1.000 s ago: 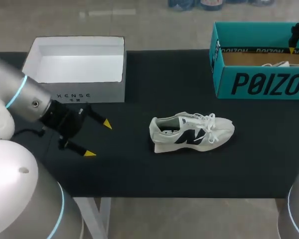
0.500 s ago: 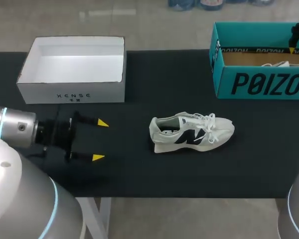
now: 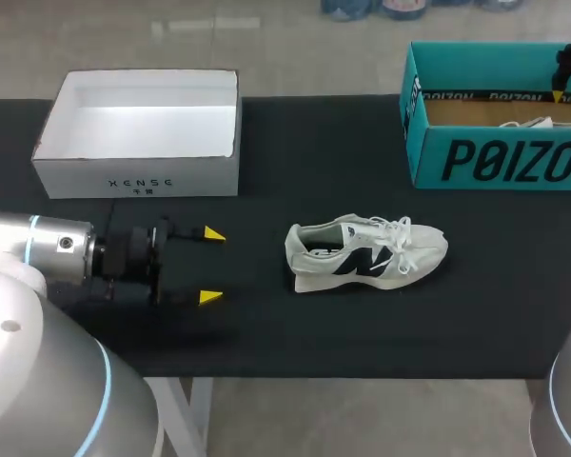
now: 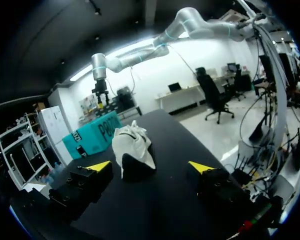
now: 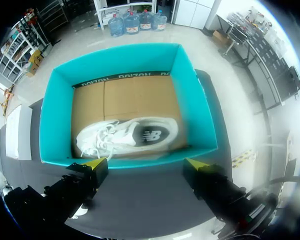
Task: Take the shoe out of the shoebox, open the shoe tongue, remove and reinsert the insole, then place the shoe into the shoebox
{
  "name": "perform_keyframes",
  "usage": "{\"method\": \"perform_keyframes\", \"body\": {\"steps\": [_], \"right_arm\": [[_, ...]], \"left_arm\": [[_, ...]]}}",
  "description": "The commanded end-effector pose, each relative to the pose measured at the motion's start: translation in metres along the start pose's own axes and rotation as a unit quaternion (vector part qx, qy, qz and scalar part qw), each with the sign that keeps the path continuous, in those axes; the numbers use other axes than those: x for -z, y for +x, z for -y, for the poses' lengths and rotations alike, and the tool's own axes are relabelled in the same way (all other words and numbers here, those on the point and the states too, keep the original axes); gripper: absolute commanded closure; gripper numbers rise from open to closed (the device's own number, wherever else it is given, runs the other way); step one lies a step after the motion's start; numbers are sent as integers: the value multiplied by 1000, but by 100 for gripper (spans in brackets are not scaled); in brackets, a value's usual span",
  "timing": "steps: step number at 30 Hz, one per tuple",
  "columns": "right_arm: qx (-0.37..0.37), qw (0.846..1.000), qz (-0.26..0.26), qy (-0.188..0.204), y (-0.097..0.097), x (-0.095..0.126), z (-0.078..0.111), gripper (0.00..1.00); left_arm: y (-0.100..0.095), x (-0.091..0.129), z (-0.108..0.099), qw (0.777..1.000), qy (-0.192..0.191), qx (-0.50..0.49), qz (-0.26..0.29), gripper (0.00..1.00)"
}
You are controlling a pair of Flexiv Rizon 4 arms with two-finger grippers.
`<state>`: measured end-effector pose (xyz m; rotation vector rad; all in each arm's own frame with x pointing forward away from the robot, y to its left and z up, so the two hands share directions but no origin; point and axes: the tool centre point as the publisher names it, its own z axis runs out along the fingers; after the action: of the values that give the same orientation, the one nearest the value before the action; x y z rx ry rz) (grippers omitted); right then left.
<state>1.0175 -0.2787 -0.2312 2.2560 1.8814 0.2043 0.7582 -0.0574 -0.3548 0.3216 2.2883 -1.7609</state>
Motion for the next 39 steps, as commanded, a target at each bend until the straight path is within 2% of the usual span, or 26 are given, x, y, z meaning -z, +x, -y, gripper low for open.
{"method": "perform_keyframes", "body": {"steps": [1, 12, 21, 30, 39], "right_arm": [[-1, 1000, 0, -1, 0, 0, 1, 0], [-1, 1000, 0, -1, 0, 0, 1, 0], [-1, 1000, 0, -1, 0, 0, 1, 0], [-1, 1000, 0, -1, 0, 0, 1, 0], [-1, 1000, 0, -1, 0, 0, 1, 0]], "left_arm": [[-11, -19, -15, 1000, 16, 19, -7, 0], [-14, -63, -32, 998, 29, 51, 2, 0], [-21, -85, -42, 997, 28, 66, 18, 0], [-27, -102, -48, 996, 24, 80, 26, 0], [-37, -109, -54, 996, 8, 80, 41, 0]]}}
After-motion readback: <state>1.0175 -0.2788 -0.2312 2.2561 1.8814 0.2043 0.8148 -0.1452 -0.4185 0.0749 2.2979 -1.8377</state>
